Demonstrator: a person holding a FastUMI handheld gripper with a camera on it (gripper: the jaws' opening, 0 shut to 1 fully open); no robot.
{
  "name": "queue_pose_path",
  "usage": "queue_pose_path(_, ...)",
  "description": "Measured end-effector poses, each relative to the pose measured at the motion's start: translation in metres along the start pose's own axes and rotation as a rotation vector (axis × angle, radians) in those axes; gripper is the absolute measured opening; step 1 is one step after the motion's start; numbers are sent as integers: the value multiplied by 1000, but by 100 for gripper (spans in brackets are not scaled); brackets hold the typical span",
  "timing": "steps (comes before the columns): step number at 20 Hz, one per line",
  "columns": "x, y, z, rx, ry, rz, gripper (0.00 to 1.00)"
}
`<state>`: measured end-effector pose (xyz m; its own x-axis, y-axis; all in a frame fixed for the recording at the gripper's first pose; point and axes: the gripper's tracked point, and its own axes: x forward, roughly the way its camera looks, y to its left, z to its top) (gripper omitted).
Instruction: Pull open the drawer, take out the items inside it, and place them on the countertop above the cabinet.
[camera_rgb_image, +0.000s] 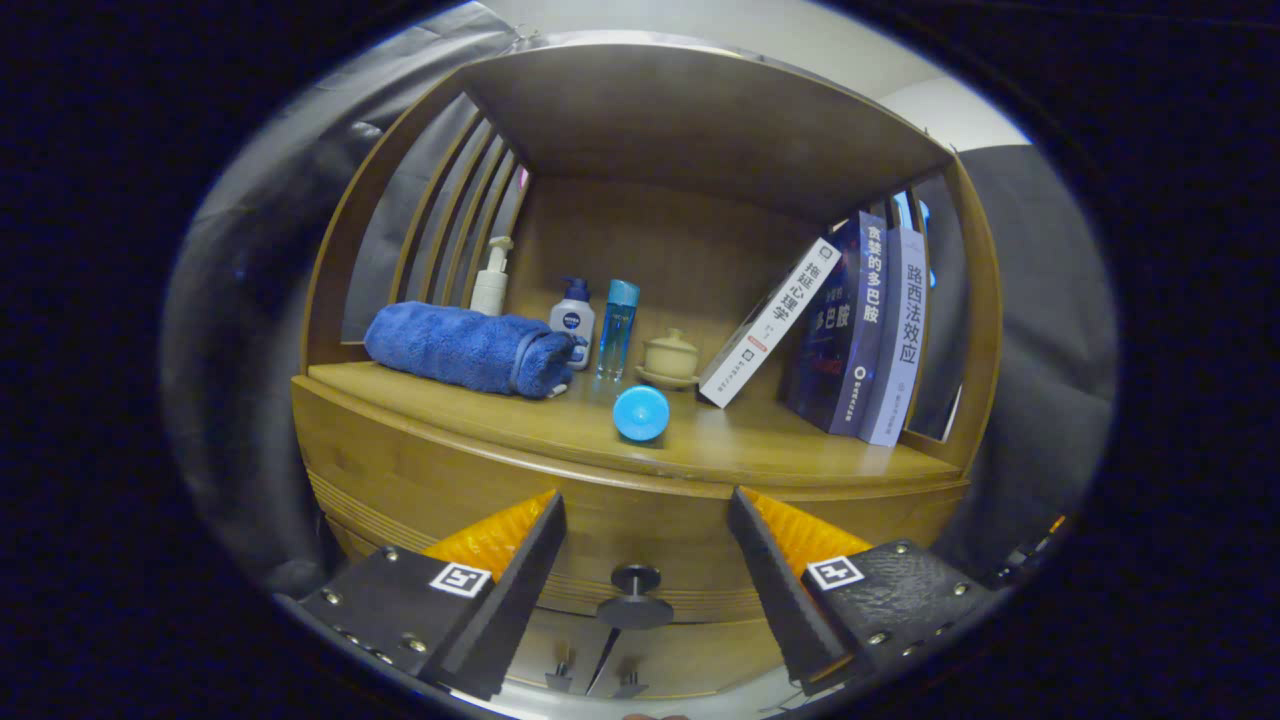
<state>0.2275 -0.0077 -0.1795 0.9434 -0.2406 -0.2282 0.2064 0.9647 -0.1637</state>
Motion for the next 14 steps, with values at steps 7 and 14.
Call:
queue_pose_path(7,-25,-2,31,36,-48,24,96)
queue_pose_path(14,-95,3,62,10,-129,105,96)
